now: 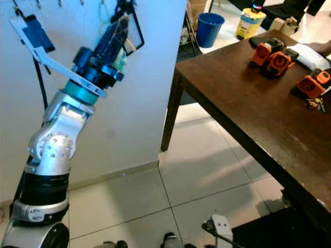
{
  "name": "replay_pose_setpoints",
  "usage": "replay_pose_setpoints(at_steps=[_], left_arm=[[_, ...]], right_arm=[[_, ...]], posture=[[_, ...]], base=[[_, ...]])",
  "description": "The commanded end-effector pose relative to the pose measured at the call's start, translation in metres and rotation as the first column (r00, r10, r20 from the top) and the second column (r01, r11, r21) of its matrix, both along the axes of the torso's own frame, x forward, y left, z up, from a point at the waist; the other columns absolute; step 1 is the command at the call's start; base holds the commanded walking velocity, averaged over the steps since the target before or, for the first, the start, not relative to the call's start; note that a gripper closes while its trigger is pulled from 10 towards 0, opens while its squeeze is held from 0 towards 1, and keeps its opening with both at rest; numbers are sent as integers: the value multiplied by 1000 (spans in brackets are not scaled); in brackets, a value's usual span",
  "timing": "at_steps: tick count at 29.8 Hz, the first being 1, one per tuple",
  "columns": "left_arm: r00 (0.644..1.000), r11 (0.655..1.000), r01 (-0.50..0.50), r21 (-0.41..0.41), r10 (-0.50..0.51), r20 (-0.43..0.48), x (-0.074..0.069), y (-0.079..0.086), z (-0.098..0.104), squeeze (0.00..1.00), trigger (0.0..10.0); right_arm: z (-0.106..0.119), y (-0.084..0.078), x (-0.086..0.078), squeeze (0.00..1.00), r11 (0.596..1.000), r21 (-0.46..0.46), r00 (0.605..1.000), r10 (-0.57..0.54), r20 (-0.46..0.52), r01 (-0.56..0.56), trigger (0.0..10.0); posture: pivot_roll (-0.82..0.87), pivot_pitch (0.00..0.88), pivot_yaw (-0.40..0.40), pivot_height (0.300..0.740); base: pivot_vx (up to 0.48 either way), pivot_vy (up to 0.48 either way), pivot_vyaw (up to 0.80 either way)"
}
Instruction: Hang keys on a hook
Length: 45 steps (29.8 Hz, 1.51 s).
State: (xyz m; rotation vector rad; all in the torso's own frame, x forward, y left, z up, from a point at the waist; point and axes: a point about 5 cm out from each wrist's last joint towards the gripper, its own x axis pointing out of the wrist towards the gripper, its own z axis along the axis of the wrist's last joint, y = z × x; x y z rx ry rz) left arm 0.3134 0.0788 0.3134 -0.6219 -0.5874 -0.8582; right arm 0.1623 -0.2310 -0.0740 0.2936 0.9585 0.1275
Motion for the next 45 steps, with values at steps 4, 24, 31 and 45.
replay_pose_setpoints(at_steps=[4, 24, 31, 45], left_arm=[[1000, 1000, 17, 15, -17, -1, -1, -2, -3, 0, 10000], [945, 957, 223, 185, -259, 201, -40, 6, -11, 0, 10000], [956, 966, 186, 182, -221, 193, -44, 14, -12, 0, 10000], [910, 893, 320, 316, -383, 159, -67, 19, -30, 0, 10000]], right_arm=[[-13, -7, -27, 0, 996, -80, 996, -45, -78, 39, 10000], [-22, -7, -43, 0, 980, -196, 988, -10, -154, -21, 10000], [-23, -8, -45, 0, 979, -199, 986, 4, -165, -38, 10000], [-22, -11, -46, 0, 976, -207, 985, 34, -172, -70, 10000]], posture=[[-88, 109, 71, 740], [-77, 94, 64, 740], [-68, 102, 58, 740], [-60, 111, 48, 740]], base=[[266, 0, 0], [286, 0, 0], [288, 0, 0], [122, 0, 0]])
